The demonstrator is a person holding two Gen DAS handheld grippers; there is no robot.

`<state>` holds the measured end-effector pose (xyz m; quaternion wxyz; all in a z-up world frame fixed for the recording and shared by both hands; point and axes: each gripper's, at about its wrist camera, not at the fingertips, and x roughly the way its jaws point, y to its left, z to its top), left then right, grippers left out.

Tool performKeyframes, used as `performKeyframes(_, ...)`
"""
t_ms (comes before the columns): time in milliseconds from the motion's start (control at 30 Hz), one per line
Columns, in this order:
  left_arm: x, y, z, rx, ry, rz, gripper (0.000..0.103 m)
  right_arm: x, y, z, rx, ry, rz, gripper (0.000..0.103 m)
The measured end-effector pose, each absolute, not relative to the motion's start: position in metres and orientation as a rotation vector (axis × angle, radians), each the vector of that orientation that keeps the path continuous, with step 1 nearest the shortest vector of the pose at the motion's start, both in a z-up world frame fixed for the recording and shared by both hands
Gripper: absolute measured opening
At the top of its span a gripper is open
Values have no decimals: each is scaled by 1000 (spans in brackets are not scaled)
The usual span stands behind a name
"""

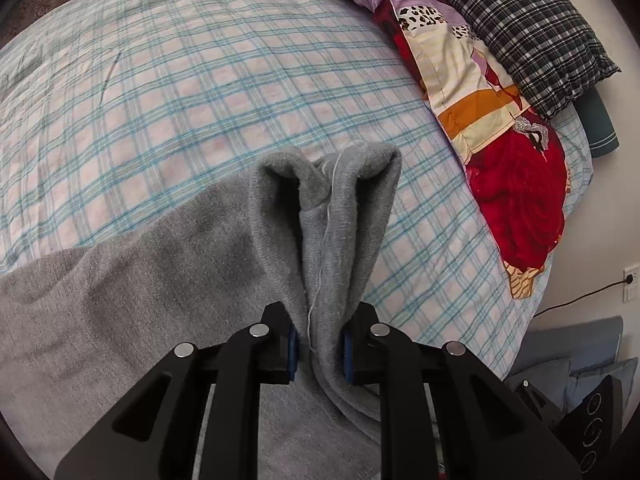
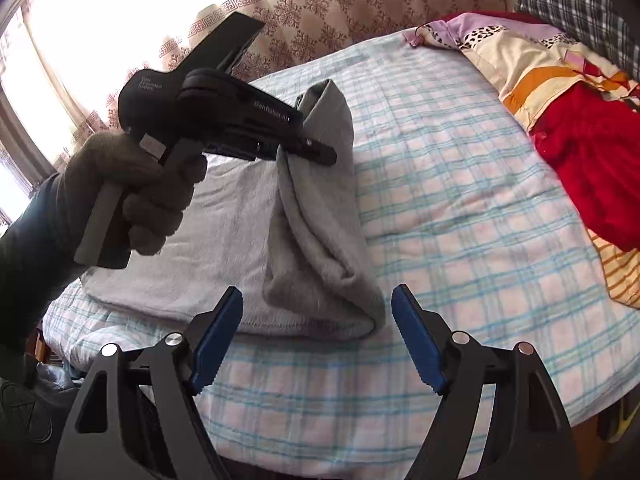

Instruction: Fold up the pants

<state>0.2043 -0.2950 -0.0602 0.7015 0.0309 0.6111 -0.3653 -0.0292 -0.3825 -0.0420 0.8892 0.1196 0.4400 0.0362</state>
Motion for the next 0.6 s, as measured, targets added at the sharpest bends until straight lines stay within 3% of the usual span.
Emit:
performKeyframes(233, 204, -286, -53, 44, 1350, -810, 16, -7, -370, -53, 130, 907, 0, 76)
performKeyframes(300, 206, -281, -51, 34, 1348, -808, 16, -2, -369, -51, 164, 908, 15, 54)
performKeyframes(367, 208, -274, -49, 26, 1341, -801, 16, -4, -362, -42, 163, 883, 27, 40)
performKeyframes(600, 219, -240, -38, -54, 1325, -816, 16, -5, -318, -16, 69, 836, 99, 32)
